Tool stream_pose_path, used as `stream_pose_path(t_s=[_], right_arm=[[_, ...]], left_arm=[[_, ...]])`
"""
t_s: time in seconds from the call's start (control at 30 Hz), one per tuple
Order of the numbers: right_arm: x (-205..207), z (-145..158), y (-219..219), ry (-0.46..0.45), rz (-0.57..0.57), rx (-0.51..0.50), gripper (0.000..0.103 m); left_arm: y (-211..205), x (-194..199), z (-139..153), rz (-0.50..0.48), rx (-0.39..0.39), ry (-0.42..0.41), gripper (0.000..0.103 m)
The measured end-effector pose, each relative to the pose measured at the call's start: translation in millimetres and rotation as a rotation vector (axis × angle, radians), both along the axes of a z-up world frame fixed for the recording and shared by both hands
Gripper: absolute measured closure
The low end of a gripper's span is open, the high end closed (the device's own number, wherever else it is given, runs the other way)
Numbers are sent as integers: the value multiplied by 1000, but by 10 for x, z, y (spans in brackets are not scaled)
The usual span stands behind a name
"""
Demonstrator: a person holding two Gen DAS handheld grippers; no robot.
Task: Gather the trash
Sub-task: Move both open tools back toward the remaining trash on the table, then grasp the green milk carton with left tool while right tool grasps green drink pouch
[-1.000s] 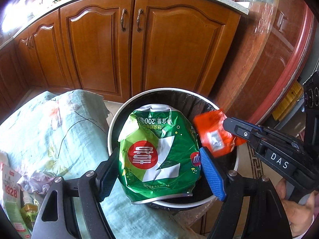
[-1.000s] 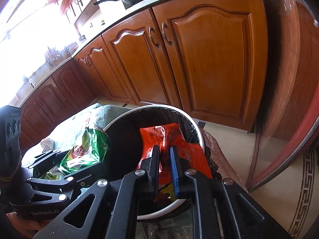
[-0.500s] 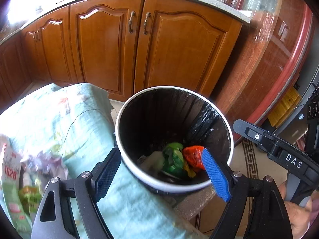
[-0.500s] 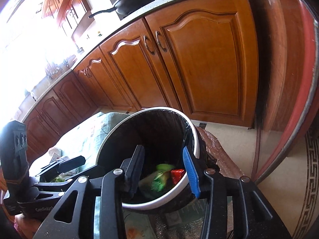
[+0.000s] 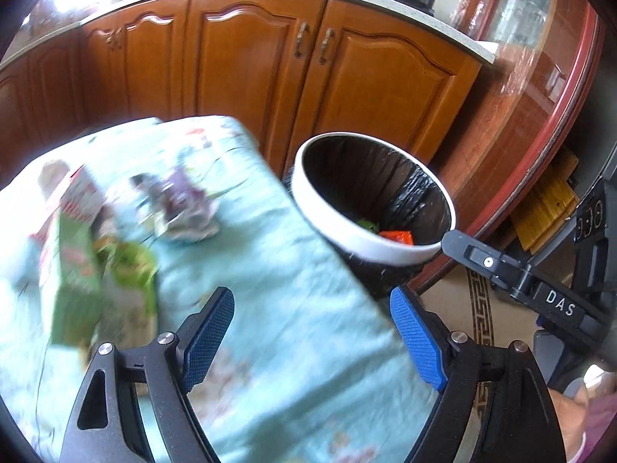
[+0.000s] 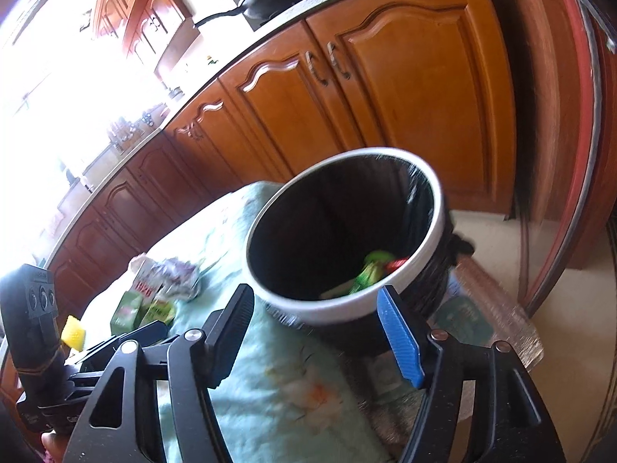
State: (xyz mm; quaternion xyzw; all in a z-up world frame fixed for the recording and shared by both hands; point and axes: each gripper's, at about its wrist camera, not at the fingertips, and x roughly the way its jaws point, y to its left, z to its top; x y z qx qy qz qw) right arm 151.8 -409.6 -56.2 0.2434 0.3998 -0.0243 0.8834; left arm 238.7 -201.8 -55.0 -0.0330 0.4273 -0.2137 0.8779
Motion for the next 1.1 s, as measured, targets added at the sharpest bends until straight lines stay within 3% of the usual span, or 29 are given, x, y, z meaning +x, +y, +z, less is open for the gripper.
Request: stream_pose_path(t_s=[0.6, 0.9, 1.1], right_arm=[[-157, -107, 926, 35, 148, 28, 33], [-142, -143, 1264, 46, 206, 18, 33], [-105, -167, 1331, 54, 214, 13, 33]], left_arm=[[1058, -747, 146, 167, -39, 3, 20], [1371, -825, 218, 232, -56, 13, 20], [1439, -669, 248, 273, -78, 35, 20]])
